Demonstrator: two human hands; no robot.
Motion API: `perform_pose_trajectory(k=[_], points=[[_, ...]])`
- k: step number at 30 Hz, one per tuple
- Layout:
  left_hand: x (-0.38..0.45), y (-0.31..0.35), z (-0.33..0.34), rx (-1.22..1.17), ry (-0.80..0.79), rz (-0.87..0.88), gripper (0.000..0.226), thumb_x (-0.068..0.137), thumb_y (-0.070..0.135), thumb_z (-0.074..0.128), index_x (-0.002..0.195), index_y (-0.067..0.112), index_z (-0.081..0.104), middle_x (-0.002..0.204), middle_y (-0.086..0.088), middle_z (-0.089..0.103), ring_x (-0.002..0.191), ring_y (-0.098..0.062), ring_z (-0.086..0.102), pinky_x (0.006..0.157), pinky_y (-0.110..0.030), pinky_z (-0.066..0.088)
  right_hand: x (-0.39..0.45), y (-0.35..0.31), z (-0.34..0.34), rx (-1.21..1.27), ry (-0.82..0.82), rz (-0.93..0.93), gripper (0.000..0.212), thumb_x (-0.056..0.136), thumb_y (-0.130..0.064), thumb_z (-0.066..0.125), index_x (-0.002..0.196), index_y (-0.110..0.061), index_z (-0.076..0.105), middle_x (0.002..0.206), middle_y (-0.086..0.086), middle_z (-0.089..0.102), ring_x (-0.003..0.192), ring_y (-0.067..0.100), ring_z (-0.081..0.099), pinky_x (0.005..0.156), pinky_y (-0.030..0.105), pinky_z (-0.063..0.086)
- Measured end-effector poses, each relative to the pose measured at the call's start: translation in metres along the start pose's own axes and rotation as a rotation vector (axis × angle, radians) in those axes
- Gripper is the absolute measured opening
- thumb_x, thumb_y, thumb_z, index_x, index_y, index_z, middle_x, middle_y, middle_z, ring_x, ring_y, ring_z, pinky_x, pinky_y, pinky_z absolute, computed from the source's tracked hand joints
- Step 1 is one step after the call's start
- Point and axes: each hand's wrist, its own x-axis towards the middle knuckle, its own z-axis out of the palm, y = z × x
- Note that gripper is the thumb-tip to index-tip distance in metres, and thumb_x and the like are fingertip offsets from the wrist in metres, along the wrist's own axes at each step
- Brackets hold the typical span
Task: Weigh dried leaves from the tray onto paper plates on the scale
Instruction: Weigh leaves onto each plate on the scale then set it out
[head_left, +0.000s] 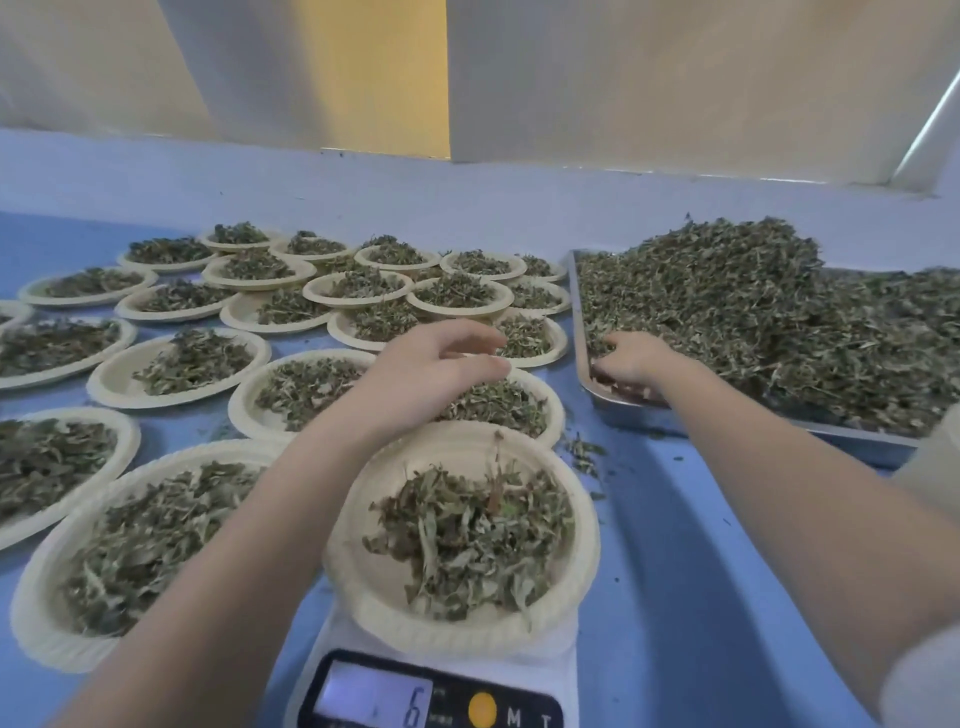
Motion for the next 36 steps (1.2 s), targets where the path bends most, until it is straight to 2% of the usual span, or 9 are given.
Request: perform_pose_trajectory(k=[5,8,11,13,16,22,27,33,36], points=[[0.026,0.001,0.004,0.089,-0.162,-0.011,0.023,0.085,0.033,0.065,0.108,0.033,0.068,0.113,0.016,0.065,0.111,-0.003,0.056,0.104,-0.034,0.039,0.047,0.023,0.004,-0.097,-0.071,0.172,0.068,0.090,-0.059,0.045,0.149,-0.036,0.021,0.158,0.014,0.011,0.138,0.040,0.028,0.111,0.053,0.030],[0.033,0.001,0.006,0.104,-0.204,0.008,0.024,0.085,0.032,0.065,0.109,0.033,0.068,0.111,0.018,0.065,0.107,0.002,0.057,0.094,-0.023,0.041,0.053,0.025,0.011,-0.131,-0.198,0.195,0.073,0.095,-0.062,0.031,0.153,-0.019,0.017,0.159,0.012,0.015,0.142,0.036,0.023,0.115,0.048,0.023],[0.033,0.001,0.003,0.096,-0.254,0.030,0.022,0.085,0.034,0.064,0.107,0.036,0.068,0.109,0.021,0.066,0.104,0.006,0.057,0.090,-0.018,0.040,0.045,0.013,0.008,-0.162,-0.148,0.038,0.050,0.101,-0.041,0.033,0.140,-0.012,0.045,0.145,0.011,0.044,0.126,0.030,0.048,0.105,0.036,0.039],[0.032,0.001,0.001,0.092,-0.265,0.035,0.020,0.084,0.035,0.065,0.103,0.037,0.068,0.106,0.023,0.066,0.101,0.009,0.058,0.088,-0.017,0.041,0.033,0.005,0.002,-0.152,-0.085,-0.045,0.046,0.099,-0.029,0.036,0.143,-0.021,0.041,0.142,0.010,0.049,0.122,0.029,0.051,0.100,0.033,0.042],[0.030,0.001,-0.002,0.092,-0.241,0.036,0.019,0.084,0.036,0.065,0.102,0.039,0.069,0.104,0.024,0.067,0.097,0.010,0.059,0.090,-0.021,0.042,0.011,0.000,0.005,-0.091,-0.241,-0.066,0.047,0.100,-0.021,0.032,0.148,-0.021,0.031,0.140,0.013,0.050,0.122,0.032,0.050,0.104,0.040,0.040],[0.023,0.000,-0.009,0.062,-0.201,0.063,0.020,0.079,0.041,0.065,0.098,0.041,0.070,0.102,0.024,0.069,0.100,0.005,0.061,0.097,-0.035,0.046,-0.029,0.003,0.001,-0.127,-0.194,-0.069,0.045,0.105,-0.028,0.021,0.134,-0.009,0.050,0.142,0.012,0.046,0.126,0.029,0.045,0.100,0.033,0.034],[0.016,-0.003,-0.004,-0.022,-0.152,0.072,0.015,0.087,0.028,0.065,0.096,0.037,0.071,0.102,0.018,0.070,0.100,-0.002,0.063,0.094,-0.038,0.050,-0.021,0.023,-0.001,-0.136,-0.035,0.012,0.058,0.091,-0.068,0.021,0.139,-0.041,0.038,0.154,0.007,0.028,0.142,0.033,0.019,0.112,0.058,0.016],[0.013,-0.006,-0.007,-0.073,-0.104,0.074,0.017,0.089,0.023,0.064,0.093,0.037,0.073,0.104,0.014,0.070,0.098,-0.009,0.066,0.093,-0.041,0.051,-0.019,0.021,-0.001,0.038,-0.234,0.069,0.058,0.098,-0.059,0.017,0.115,-0.024,0.061,0.150,0.008,0.038,0.133,0.026,0.037,0.108,0.039,0.025],[0.013,-0.009,-0.008,-0.112,-0.061,0.064,0.018,0.090,0.018,0.062,0.096,0.031,0.073,0.100,0.010,0.072,0.094,-0.011,0.068,0.091,-0.039,0.053,-0.023,0.023,-0.001,0.086,-0.153,-0.010,0.058,0.099,-0.057,0.019,0.137,-0.026,0.050,0.149,0.004,0.039,0.135,0.025,0.036,0.108,0.036,0.025]])
